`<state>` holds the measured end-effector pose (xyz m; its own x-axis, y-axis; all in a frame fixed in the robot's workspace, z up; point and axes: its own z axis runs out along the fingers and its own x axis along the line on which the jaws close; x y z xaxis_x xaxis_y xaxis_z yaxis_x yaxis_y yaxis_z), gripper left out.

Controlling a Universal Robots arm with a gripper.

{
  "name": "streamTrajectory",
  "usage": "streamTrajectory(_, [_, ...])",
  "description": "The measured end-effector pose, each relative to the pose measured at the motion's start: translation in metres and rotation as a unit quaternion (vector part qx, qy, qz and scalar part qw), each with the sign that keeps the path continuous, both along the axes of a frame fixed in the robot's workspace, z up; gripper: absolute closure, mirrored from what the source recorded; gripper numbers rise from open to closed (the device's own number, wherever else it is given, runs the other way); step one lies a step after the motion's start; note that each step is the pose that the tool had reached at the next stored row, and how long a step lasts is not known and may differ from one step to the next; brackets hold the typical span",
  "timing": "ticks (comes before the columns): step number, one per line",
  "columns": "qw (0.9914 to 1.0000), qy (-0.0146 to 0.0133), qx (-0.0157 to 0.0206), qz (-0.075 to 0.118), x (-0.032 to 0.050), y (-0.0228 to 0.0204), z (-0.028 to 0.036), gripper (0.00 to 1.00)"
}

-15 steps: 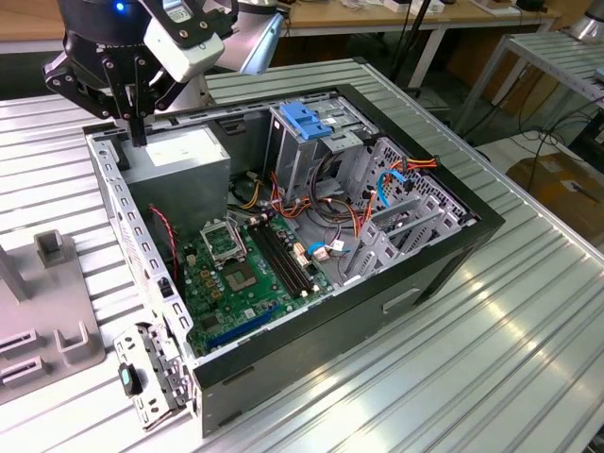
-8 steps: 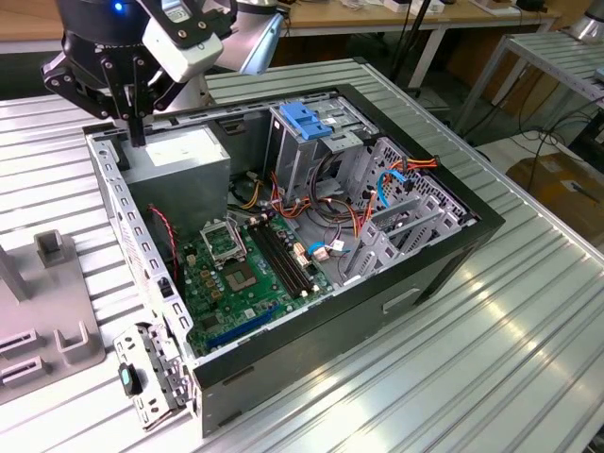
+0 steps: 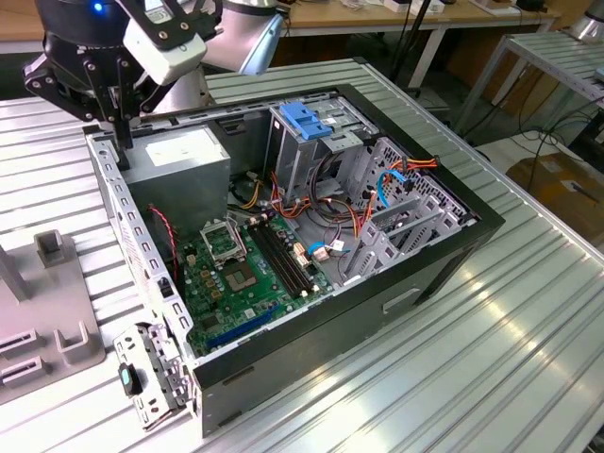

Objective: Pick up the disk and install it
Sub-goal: 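Reach for the disk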

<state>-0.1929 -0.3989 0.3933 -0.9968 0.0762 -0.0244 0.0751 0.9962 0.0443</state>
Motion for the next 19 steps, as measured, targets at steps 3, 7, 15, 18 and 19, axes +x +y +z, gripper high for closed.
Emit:
streamTrajectory(3, [1.0,0.0,0.0,0.0,-0.0046,0.0,-0.0001,0.89])
streamTrajectory(7, [1.0,0.0,0.0,0.0,-0.0048,0.0,0.0,0.89])
streamTrajectory(15, [1.0,0.0,0.0,0.0,-0.0049,0.0,0.0,0.89])
streamTrajectory(18, [1.0,0.0,0.0,0.0,-0.0072,0.0,0.0,0.89])
streamTrajectory(19, [1.0,0.0,0.0,0.0,-0.0087,0.0,0.0,0.89])
